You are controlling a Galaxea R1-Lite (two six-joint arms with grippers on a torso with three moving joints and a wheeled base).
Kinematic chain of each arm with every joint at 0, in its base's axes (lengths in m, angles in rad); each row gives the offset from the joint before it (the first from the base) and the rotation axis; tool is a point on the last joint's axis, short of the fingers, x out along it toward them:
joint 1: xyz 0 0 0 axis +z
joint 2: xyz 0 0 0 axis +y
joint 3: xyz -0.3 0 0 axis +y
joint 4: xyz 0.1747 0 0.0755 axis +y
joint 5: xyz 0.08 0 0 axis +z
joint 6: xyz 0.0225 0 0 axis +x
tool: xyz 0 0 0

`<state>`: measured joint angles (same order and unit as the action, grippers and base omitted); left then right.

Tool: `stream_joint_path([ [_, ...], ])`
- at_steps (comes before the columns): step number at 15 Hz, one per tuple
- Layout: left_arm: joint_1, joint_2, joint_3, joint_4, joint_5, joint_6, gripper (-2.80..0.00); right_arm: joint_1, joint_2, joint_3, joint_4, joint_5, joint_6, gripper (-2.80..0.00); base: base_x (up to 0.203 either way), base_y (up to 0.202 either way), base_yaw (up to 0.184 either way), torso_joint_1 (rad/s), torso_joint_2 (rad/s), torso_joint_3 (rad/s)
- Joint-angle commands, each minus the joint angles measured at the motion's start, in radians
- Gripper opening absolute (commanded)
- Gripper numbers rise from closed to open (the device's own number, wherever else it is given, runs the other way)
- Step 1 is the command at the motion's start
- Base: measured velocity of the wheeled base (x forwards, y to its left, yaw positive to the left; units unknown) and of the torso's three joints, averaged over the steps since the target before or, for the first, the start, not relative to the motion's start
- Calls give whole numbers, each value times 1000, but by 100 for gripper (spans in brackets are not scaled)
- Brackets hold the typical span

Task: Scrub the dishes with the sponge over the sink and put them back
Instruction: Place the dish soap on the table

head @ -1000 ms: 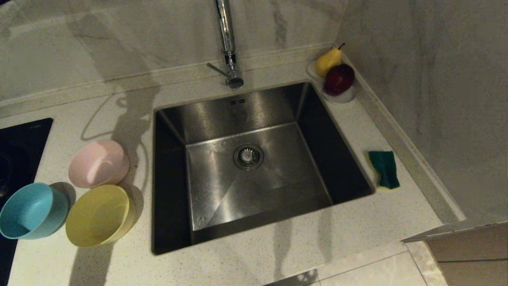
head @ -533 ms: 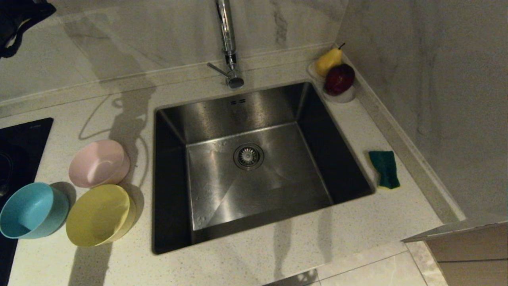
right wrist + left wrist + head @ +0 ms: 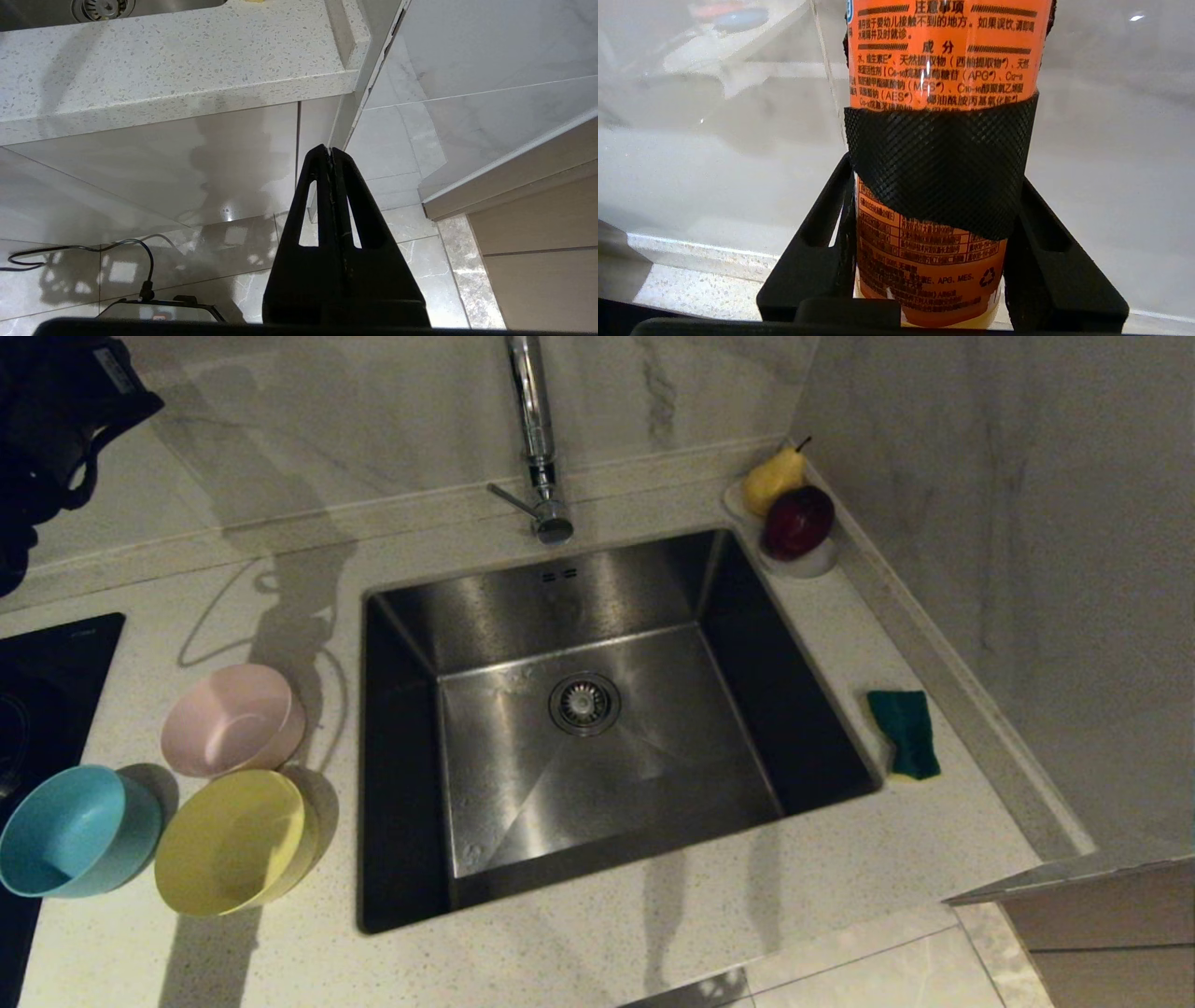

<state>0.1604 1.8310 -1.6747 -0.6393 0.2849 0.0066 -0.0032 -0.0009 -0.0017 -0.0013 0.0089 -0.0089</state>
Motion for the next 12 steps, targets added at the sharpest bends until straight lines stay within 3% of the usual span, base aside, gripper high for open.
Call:
stream_joint_path([
  [1,6,58,-1,-10,2,0,-280,0,-1,0,0,0,0,-280,0,0,0,0,0,0],
  [9,16,137,-19,8,-3,-48,-280,0,-1,0,0,0,0,-280,0,0,0,0,0,0],
  [12,16,142,-26,67,-4,-49,-280,0,-1,0,0,0,0,-280,0,0,0,0,0,0],
])
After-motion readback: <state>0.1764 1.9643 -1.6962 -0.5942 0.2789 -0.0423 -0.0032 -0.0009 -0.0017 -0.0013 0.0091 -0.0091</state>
